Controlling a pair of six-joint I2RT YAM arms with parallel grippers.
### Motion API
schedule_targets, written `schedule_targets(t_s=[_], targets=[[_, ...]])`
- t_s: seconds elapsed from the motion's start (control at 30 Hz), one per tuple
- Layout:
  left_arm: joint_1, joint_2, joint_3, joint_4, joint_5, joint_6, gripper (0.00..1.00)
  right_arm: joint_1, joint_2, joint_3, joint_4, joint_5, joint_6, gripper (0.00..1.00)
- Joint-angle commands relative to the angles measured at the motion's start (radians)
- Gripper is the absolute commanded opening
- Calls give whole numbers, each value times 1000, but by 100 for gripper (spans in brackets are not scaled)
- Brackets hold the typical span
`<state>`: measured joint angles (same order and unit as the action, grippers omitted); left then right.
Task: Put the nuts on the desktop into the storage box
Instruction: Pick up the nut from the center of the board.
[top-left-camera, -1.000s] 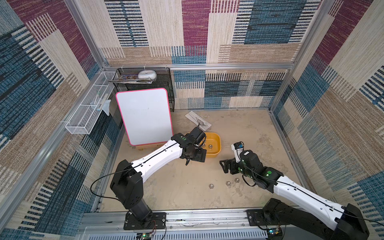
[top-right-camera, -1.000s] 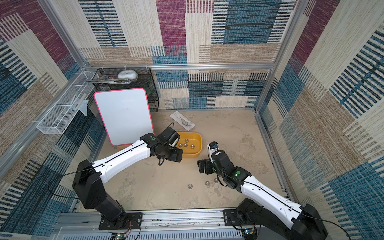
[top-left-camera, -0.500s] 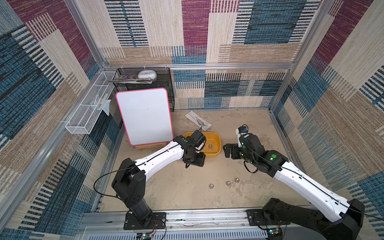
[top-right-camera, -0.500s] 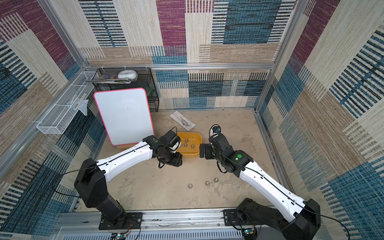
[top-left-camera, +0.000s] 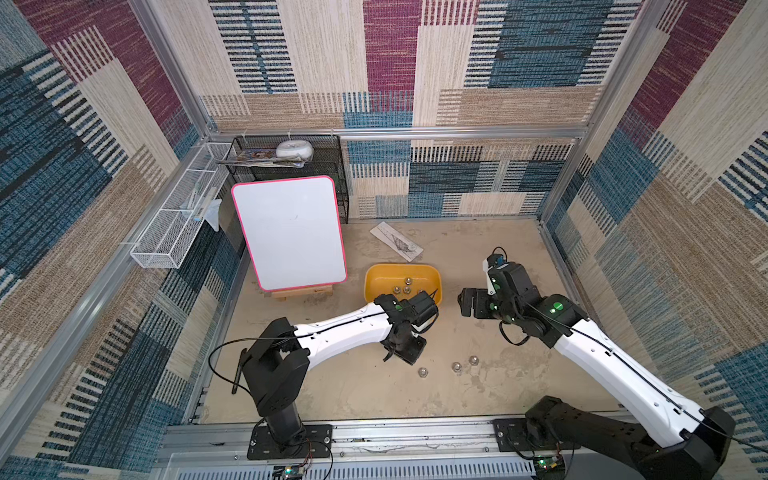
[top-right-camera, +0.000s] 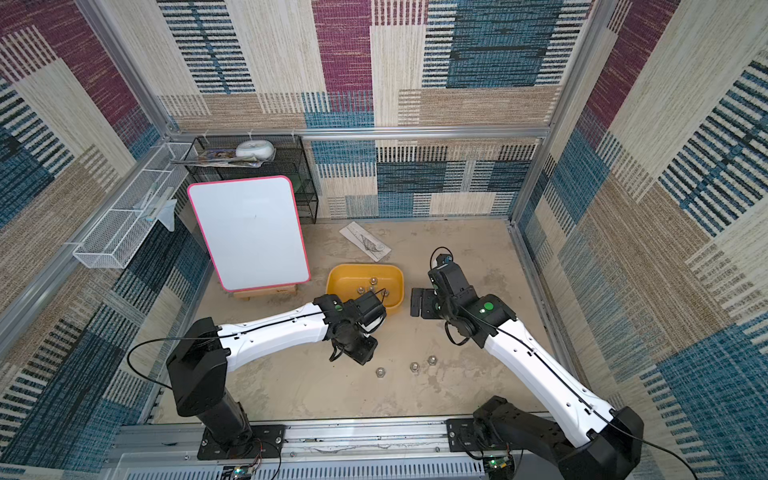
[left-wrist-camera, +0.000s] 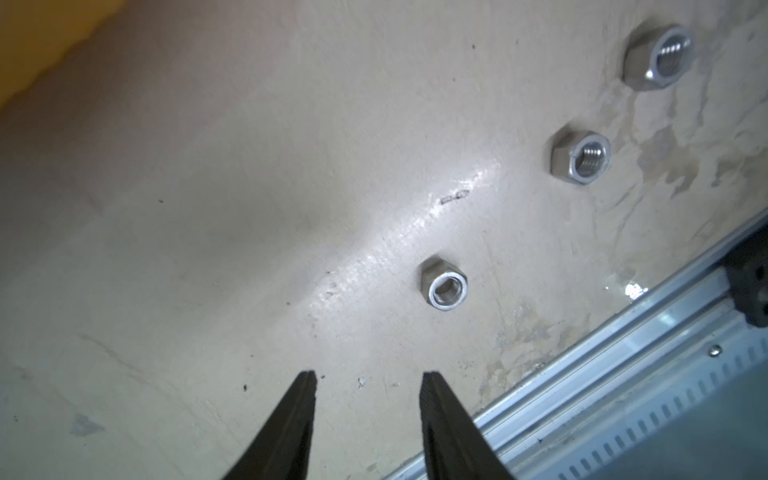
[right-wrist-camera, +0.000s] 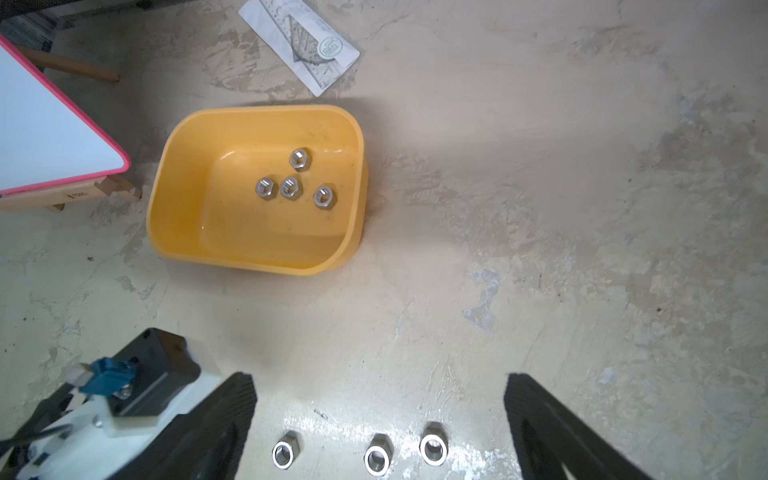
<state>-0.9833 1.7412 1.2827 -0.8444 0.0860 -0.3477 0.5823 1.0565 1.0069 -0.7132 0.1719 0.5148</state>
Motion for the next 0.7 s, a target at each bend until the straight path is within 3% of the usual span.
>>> schedule_targets(t_s=[0.0,0.3,0.67], targets=[[-39,30,8,5,-27,1,47,-2,-27,-24,-21,-65,11,99],[-138,157,45,53,-39,-43,49,-4,-115,-76,-78,-96,6,99],[-143,227,82,36,-75,-41,49,-5,-185,-105,-108,-101,50,99]])
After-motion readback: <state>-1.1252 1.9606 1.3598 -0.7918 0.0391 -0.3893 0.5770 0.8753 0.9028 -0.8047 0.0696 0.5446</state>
